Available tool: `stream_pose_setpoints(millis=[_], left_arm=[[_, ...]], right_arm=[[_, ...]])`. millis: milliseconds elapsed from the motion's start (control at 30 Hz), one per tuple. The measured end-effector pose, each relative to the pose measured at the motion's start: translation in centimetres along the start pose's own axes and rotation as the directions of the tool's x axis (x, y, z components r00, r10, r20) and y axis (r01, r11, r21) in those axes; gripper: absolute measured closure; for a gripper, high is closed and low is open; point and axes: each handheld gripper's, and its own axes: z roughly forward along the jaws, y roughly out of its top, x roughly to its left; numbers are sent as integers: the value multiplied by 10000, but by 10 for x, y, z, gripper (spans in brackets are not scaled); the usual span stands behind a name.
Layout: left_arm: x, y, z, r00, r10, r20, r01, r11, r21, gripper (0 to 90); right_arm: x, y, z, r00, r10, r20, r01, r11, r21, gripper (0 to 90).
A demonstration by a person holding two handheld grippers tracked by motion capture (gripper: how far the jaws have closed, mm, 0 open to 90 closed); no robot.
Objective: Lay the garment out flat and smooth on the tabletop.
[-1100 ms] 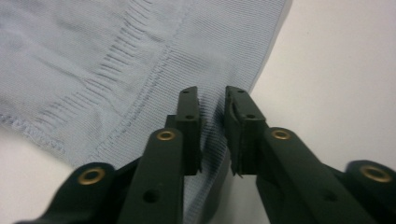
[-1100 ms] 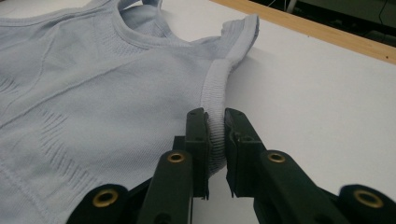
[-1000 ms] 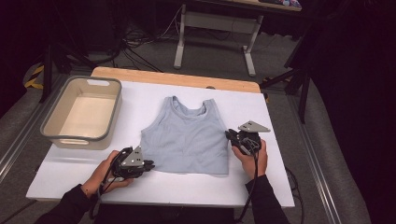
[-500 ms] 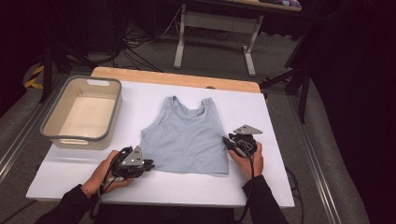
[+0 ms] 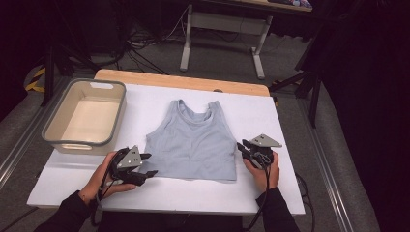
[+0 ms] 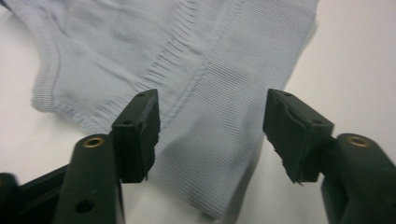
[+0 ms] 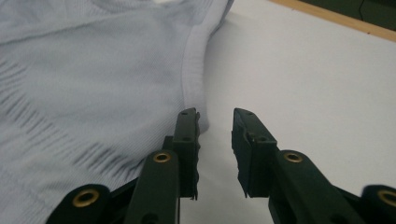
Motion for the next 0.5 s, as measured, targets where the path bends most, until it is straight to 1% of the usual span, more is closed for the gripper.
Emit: stream_pose_setpoints(millis=[33,67,133,167,200,233,267,300,333,367,400,467,500], left_arm=[[-1,0,1,9999,70,-80,-70,10000,52,329],[-2,0,2,9999,120,-26,-120,9999,120,321],[-4,0,4,9998,191,69,-193,9994,293,330],[-4,-1,5,9997,220,122,-225,9990,393,340],[-4,-1,6,9996,263,142,-270,9984,493,363],[-4,-1,8,9991,350,225,-365,9968,718,401],[-4,-2,11,9991,327,251,-348,9955,884,451],[-4,-2,12,9989,154,450,-186,9972,720,497],[-4,-2,12,9986,91,518,-127,9975,699,546],[-3,-2,12,9987,162,483,-198,9970,749,566],[-3,-1,13,9985,150,534,-192,9968,780,592],[-3,-1,13,9986,165,494,-204,9967,788,659],[-3,0,13,9991,157,389,-189,9964,821,695]], right_arm=[[0,-1,0,10000,-29,-68,30,10000,17,702],[1,-1,1,9997,-62,-218,62,10000,25,695],[3,0,1,9991,-215,-361,213,9998,-62,672],[4,1,1,9984,-246,-517,238,9996,-162,660],[5,1,1,9975,-293,-645,282,9994,-181,646],[5,2,3,9968,-340,-718,332,9994,-128,623],[6,2,7,9959,-392,-812,401,9992,94,598],[6,1,10,9961,-418,-777,438,9987,242,574],[4,0,13,9967,-276,-770,299,9991,300,549],[1,0,15,9967,64,-804,-42,9996,279,508],[-2,0,16,9965,287,-791,-266,9993,266,493],[-6,-1,18,9924,714,-1003,-683,9971,347,490],[-8,-1,19,9907,813,-1095,-775,9962,386,493]])
